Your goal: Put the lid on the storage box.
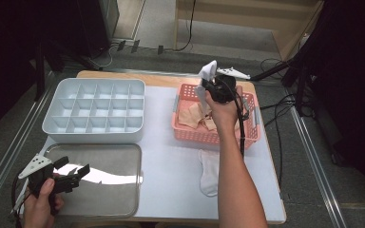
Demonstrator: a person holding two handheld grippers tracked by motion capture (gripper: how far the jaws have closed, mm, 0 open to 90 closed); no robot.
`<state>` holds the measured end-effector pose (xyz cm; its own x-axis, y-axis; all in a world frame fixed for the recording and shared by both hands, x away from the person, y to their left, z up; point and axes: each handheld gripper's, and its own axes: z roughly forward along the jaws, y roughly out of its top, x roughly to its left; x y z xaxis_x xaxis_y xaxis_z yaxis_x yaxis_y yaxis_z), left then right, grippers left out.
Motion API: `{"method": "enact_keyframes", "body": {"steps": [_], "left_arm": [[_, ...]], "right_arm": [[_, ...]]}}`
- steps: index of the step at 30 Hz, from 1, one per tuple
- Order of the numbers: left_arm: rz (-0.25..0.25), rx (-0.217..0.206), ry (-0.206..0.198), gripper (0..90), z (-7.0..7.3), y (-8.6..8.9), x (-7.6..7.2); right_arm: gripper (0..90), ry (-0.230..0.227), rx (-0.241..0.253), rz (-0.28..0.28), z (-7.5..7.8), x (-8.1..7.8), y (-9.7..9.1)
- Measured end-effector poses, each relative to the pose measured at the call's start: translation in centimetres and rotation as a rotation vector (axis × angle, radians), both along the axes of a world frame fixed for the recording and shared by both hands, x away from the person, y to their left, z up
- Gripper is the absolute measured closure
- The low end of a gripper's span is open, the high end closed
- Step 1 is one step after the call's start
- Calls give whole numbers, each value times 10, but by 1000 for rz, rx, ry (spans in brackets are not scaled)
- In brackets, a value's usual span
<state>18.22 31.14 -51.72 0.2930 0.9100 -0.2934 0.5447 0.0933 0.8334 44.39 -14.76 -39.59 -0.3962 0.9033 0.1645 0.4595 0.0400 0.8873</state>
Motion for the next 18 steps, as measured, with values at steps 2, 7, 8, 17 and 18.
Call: {"method": "enact_keyframes", "body": {"steps": [2, 7, 8, 17, 18], "left_arm": [[-2, 0, -3, 59, 0, 0, 0], [-1, 5, -3, 59, 0, -1, 0], [-2, 4, -4, 59, 0, -1, 0], [0, 6, -2, 58, 1, -1, -1], [0, 3, -2, 59, 1, 0, -1]], "right_arm": [[860, 50, -73, -33, -10, 4, -3], [858, 264, -143, -151, -38, 12, -31], [858, 295, -151, -155, -40, 13, -34], [747, 513, -152, -77, -59, 23, -38], [697, 527, -139, -62, -60, 24, -37]]}}
